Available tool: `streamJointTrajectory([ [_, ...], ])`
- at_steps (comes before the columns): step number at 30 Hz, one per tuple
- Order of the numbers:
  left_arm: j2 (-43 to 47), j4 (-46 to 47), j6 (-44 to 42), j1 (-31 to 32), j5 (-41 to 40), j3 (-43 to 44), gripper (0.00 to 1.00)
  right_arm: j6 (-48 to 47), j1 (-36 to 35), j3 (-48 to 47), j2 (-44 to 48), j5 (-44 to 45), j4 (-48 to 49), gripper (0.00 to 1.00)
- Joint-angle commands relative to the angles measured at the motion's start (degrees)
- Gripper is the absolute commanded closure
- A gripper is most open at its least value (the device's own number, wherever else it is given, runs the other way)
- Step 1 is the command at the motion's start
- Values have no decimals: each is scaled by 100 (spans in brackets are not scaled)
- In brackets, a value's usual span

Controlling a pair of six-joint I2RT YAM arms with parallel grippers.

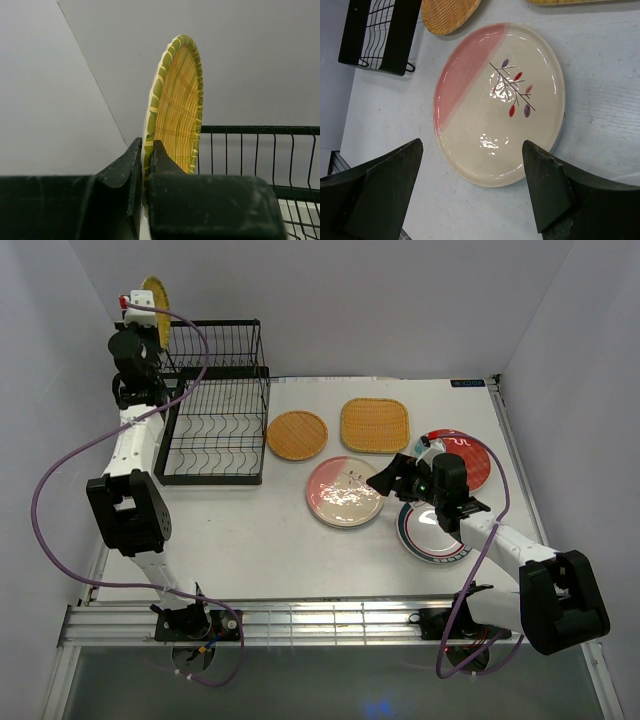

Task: Load the plates into the dish rack
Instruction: Insert the plate into the dish rack.

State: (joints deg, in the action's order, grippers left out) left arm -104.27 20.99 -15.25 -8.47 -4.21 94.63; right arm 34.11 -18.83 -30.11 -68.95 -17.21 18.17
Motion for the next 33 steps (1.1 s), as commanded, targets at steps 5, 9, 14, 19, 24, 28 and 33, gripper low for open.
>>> streamJointTrajectory([
  [5, 74, 511, -119, -41, 157, -103, 100, -9, -7, -127, -119, -212, 257, 14],
  [9, 29, 669, -224, -41, 61, -182, 100, -9, -7, -136, -136, -212, 257, 14],
  [14, -23, 862, -373, -58, 16, -287, 100, -9, -7, -136, -163, -230, 257, 14],
  [19, -120, 924, -383, -155, 122, -313, 100, -18, -7, -144, -189, -230, 266, 14],
  [24, -94, 933, -295, -217, 350, -489, 100, -18, -7, -153, -224, -248, 266, 14],
  [28, -138, 933, -295, -217, 368, -481, 100, -18, -7, -162, -259, -265, 274, 14],
  [33, -260, 907, -339, -217, 342, -410, 100, -18, -7, -162, -286, -274, 283, 14],
])
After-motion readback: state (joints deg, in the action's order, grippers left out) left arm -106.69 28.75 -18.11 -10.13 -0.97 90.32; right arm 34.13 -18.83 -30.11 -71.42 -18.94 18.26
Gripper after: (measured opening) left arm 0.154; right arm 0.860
